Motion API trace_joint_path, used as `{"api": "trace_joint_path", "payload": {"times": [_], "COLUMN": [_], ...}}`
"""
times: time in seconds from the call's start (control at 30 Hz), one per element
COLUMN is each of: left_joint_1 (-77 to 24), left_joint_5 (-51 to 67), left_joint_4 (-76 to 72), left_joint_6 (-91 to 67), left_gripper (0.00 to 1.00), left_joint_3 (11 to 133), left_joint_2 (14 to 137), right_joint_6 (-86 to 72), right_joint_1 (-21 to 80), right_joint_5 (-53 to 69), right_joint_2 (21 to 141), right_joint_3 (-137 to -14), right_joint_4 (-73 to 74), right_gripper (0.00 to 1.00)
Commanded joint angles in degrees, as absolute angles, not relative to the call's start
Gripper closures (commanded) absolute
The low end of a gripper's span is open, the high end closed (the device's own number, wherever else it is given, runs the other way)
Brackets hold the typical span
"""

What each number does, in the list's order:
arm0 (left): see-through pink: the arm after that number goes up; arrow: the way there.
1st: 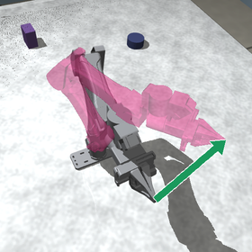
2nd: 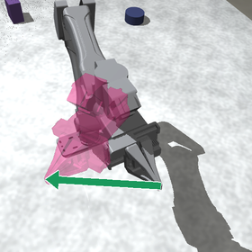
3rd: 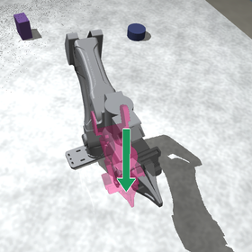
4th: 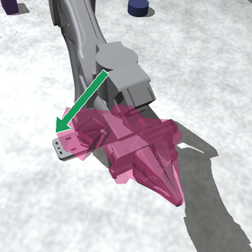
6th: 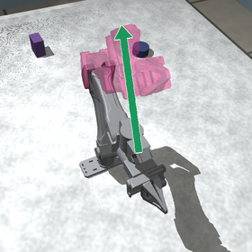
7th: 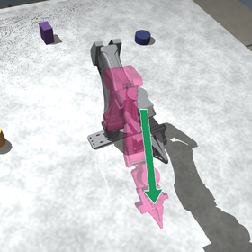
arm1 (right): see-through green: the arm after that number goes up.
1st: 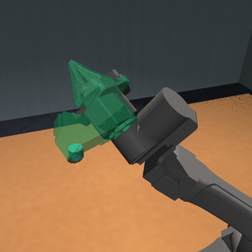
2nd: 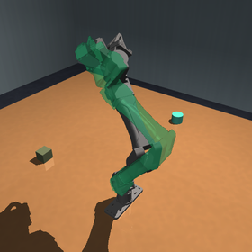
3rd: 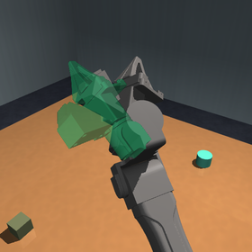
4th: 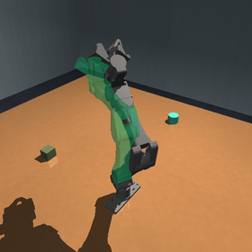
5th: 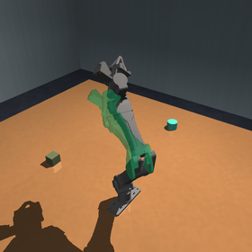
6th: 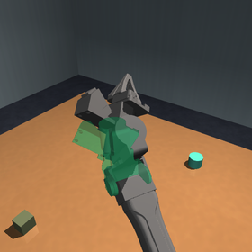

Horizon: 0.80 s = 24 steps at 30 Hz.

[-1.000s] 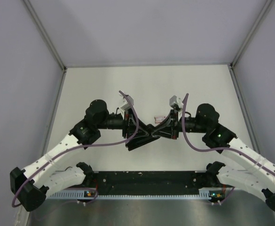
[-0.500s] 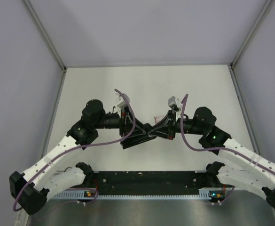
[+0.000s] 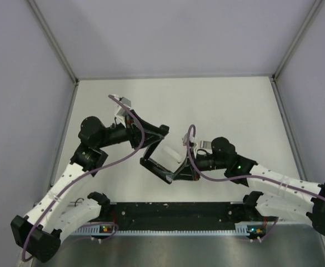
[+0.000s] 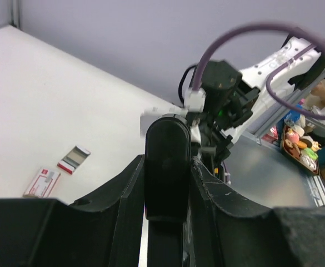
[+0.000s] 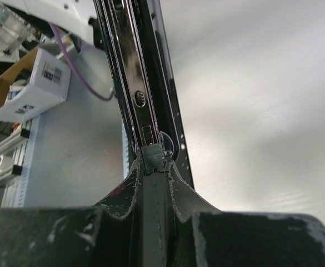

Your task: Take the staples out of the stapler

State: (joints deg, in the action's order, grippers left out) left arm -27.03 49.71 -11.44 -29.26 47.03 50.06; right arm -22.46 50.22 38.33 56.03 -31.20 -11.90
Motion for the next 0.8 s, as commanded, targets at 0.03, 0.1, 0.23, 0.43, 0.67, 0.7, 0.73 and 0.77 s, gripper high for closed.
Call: {"api": "trace_joint_path", "payload": {"times": [0.03, 0.1, 0.23, 0.43, 0.67, 0.7, 0.73, 0.77], "left_joint_1": [-25.2, -25.2, -25.1, -25.1, -25.2, -25.1, -25.2, -25.2], "left_joint_5": [44.5, 44.6, 44.2, 39.6, 26.5, 24.8, 23.6, 22.2], "left_joint_4": [-25.5, -25.3, -23.8, -23.6, -17.5, -16.6, -15.9, -15.5], "left_joint_6": [-31.2, -31.2, -30.2, -29.0, -25.3, -25.1, -25.0, -24.9], "left_gripper": [1.00, 1.00, 1.00, 1.00, 1.00, 1.00, 1.00, 1.00], "left_joint_3": [51.0, 51.0, 50.7, 47.1, 44.7, 44.5, 44.1, 43.7], "left_joint_2": [49.1, 49.1, 48.8, 47.2, 45.2, 45.2, 45.3, 45.2], "right_joint_6": [-23.7, -23.5, -22.6, -23.1, -27.1, -27.6, -28.2, -28.8], "right_joint_1": [52.8, 52.8, 52.7, 52.7, 52.8, 52.7, 52.8, 52.9], "right_joint_5": [42.8, 42.7, 42.3, 40.7, 38.4, 38.2, 38.3, 38.2], "right_joint_2": [57.4, 57.4, 57.7, 59.7, 65.2, 66.3, 67.3, 68.4], "right_joint_3": [-30.1, -30.7, -32.2, -34.5, -37.1, -37.6, -38.1, -38.8], "right_joint_4": [-8.0, -7.8, -6.4, -6.9, -12.5, -13.1, -14.1, -14.8], "right_gripper": [1.00, 1.00, 1.00, 1.00, 1.00, 1.00, 1.00, 1.00]}}
